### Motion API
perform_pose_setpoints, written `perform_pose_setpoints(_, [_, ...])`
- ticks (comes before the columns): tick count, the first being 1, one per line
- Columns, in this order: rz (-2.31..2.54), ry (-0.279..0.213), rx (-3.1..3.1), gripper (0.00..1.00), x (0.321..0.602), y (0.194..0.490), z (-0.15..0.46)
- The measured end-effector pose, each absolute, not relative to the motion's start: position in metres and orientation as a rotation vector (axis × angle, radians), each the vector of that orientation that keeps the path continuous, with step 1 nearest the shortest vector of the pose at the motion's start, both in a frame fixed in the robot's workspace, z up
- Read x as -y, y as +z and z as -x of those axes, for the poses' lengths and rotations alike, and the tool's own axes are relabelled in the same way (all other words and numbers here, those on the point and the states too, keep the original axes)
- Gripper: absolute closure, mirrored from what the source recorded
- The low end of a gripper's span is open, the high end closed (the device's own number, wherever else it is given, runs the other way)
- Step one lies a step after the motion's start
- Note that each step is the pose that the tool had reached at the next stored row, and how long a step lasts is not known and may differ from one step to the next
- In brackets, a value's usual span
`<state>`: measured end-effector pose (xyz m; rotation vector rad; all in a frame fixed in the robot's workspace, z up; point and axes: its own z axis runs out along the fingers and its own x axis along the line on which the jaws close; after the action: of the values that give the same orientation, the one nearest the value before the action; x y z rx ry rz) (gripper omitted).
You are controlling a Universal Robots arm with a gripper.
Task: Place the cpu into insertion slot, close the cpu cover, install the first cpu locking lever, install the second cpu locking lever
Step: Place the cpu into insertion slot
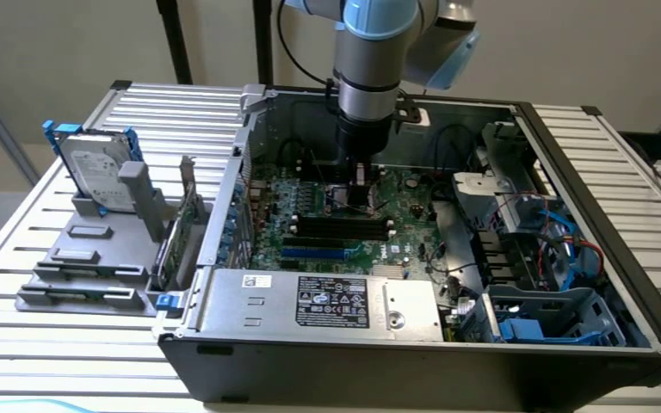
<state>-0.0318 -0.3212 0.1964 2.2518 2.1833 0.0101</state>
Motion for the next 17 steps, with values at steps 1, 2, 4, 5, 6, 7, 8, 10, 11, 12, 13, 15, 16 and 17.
perform_pose_setpoints(1, [-2.252, 0.01, -2.183, 0.45, 0.321, 0.196, 0.032])
perform_pose_setpoints(2, [-2.251, 0.009, -2.183, 0.45, 0.321, 0.196, 0.032])
perform_pose_setpoints(4, [-2.252, 0.009, -2.183, 0.45, 0.321, 0.196, 0.032])
perform_pose_setpoints(5, [-2.251, 0.008, -2.182, 0.45, 0.321, 0.197, 0.032])
perform_pose_setpoints(6, [-2.251, 0.005, -2.182, 0.44, 0.322, 0.197, 0.032])
perform_pose_setpoints(7, [-2.251, 0.007, -2.182, 0.44, 0.322, 0.197, 0.032])
perform_pose_setpoints(8, [-2.252, 0.008, -2.183, 0.38, 0.321, 0.197, 0.032])
perform_pose_setpoints(10, [-2.251, 0.008, -2.182, 0.32, 0.321, 0.197, 0.032])
perform_pose_setpoints(11, [-2.251, 0.008, -2.182, 0.32, 0.321, 0.197, 0.032])
perform_pose_setpoints(12, [-2.251, 0.008, -2.182, 0.32, 0.321, 0.197, 0.032])
perform_pose_setpoints(13, [-2.251, 0.009, -2.183, 0.32, 0.321, 0.198, 0.032])
perform_pose_setpoints(15, [-2.251, 0.009, -2.183, 0.32, 0.321, 0.202, 0.032])
perform_pose_setpoints(16, [-2.251, 0.008, -2.183, 0.32, 0.321, 0.204, 0.032])
perform_pose_setpoints(17, [-2.251, 0.008, -2.183, 0.32, 0.321, 0.207, 0.032])
